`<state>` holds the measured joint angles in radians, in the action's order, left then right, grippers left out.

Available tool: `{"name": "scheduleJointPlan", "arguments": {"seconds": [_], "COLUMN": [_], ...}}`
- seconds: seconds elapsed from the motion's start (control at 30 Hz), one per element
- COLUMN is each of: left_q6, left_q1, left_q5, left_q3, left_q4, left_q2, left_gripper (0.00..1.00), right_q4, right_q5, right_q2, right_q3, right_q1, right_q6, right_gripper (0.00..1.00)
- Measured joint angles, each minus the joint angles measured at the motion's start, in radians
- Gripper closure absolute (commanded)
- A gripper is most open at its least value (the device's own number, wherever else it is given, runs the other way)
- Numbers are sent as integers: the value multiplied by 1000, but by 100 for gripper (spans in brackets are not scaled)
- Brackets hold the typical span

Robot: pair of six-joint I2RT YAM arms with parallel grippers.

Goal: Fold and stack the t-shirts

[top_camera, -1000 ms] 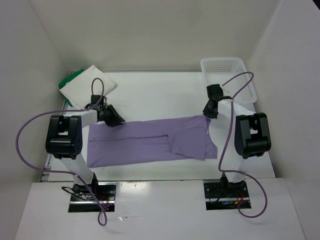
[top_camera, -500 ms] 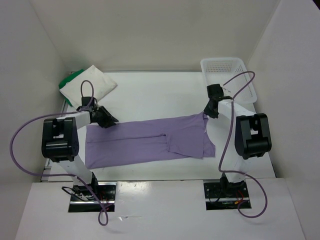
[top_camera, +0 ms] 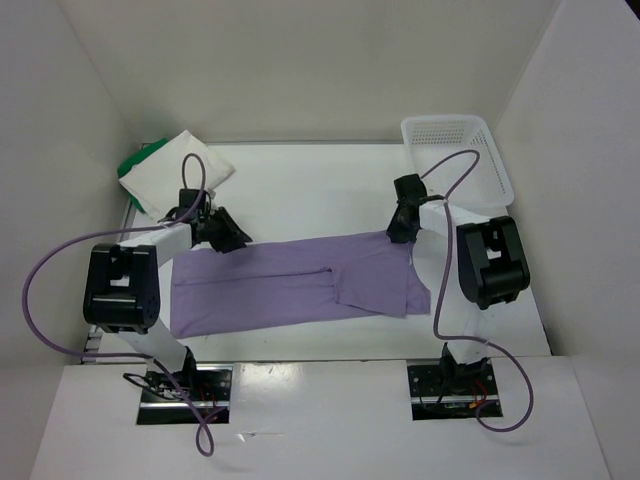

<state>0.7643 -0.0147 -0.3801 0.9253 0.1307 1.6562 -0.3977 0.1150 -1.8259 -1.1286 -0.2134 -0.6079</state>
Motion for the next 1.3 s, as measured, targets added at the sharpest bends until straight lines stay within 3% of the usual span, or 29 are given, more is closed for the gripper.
{"name": "scheduleJointPlan", "arguments": {"seconds": [0.17,0.3,0.43,0.53,0.6,0.77,0.93,1.07,1.2,1.3], "left_q6": [3,36,60,60,60,38,-10,-35,-55,-58], "left_q1": [93,156,197,203,193,49,-127,-171,-162,-159], "left_q5": [-11,-52,-104,-103,-101,-96,-105,-115,-112,-109], "left_q3": [-44,-82,-84,-82,-66,145,200,162,148,149], "left_q4": [0,-26,-38,-29,-9,14,4,42,93,118], "left_q2": [36,56,70,55,26,7,-8,-6,-9,-31], "left_gripper": [65,62,62,62,60,58,58,58,58,55], "right_q4": [3,3,-12,-47,-61,-62,-60,-62,-101,-121], "right_q5": [73,96,85,60,34,-57,-141,-154,-164,-186], "right_q2": [-11,-13,-9,23,66,158,138,32,-139,-396], "right_q3": [-9,-10,-23,-45,-53,-34,56,47,-178,-557], "right_q1": [2,2,-2,-4,-6,-72,-159,-173,-168,-168], "right_q6": [-23,-28,-34,-31,-32,-53,-91,-101,-85,-62], "right_gripper": [99,92,71,66,66,95,95,95,95,87]}}
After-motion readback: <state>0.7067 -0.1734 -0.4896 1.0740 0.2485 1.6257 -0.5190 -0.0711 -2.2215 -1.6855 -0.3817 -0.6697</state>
